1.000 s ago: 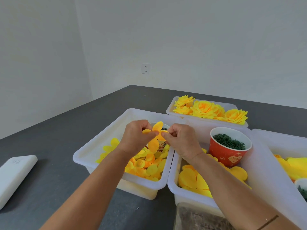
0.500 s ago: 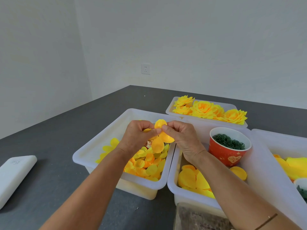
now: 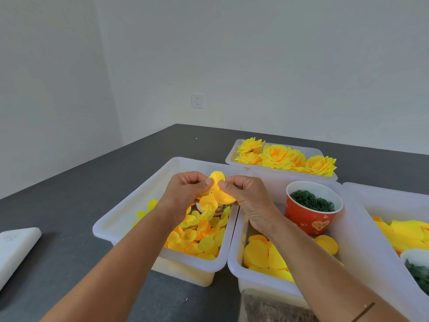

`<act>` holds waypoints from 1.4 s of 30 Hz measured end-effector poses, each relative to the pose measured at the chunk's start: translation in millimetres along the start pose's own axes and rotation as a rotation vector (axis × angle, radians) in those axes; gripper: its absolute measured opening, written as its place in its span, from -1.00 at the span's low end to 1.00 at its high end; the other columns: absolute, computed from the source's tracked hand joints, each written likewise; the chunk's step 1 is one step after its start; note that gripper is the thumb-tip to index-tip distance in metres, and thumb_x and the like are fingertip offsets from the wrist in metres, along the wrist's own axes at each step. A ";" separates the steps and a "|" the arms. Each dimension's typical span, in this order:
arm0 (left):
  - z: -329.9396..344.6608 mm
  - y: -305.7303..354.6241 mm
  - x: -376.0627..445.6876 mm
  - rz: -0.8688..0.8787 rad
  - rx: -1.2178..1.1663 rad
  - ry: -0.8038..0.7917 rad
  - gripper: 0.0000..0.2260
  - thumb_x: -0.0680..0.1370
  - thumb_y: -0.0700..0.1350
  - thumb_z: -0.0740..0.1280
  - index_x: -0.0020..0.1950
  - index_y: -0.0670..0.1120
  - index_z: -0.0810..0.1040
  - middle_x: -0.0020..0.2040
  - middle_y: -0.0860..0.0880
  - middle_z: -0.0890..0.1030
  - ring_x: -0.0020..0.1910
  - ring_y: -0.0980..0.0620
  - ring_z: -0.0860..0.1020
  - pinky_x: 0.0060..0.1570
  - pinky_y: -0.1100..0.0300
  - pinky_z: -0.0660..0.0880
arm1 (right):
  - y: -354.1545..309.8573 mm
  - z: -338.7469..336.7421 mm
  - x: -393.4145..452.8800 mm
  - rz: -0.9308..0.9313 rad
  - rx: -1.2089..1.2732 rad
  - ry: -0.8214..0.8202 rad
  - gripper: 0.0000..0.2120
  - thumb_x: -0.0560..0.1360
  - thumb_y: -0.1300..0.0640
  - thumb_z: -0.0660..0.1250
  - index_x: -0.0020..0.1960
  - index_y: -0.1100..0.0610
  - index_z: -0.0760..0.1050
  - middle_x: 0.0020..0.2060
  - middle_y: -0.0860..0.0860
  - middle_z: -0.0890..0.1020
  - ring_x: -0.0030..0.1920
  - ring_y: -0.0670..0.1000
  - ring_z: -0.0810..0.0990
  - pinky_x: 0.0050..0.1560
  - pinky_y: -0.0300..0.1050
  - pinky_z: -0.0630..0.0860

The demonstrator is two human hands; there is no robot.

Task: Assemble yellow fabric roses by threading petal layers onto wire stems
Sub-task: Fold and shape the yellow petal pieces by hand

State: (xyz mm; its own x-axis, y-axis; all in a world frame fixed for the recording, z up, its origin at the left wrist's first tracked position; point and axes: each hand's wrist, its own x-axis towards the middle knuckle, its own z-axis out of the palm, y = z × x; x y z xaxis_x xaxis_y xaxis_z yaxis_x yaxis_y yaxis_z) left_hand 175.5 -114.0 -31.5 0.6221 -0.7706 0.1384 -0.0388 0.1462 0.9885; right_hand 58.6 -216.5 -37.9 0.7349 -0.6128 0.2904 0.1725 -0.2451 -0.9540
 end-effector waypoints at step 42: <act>11.3 -6.5 -3.8 0.226 0.292 0.086 -0.91 0.45 -0.18 0.45 -0.26 -0.08 0.61 -0.37 -0.07 0.52 -0.45 0.11 0.40 -0.49 0.34 0.37 | -5.9 -7.3 -5.6 -0.022 -0.285 0.049 -0.94 0.47 0.29 0.38 -0.17 0.24 0.60 -0.40 0.04 0.62 -0.44 -0.15 0.59 -0.36 -0.35 0.51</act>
State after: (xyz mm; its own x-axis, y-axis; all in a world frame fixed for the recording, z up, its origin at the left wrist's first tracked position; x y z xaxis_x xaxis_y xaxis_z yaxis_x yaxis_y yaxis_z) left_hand 164.5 -119.0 -37.7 0.6354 -0.6825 0.3612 -0.3957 0.1138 0.9113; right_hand 48.7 -217.1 -33.3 0.6996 -0.6386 0.3206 -0.0082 -0.4558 -0.8900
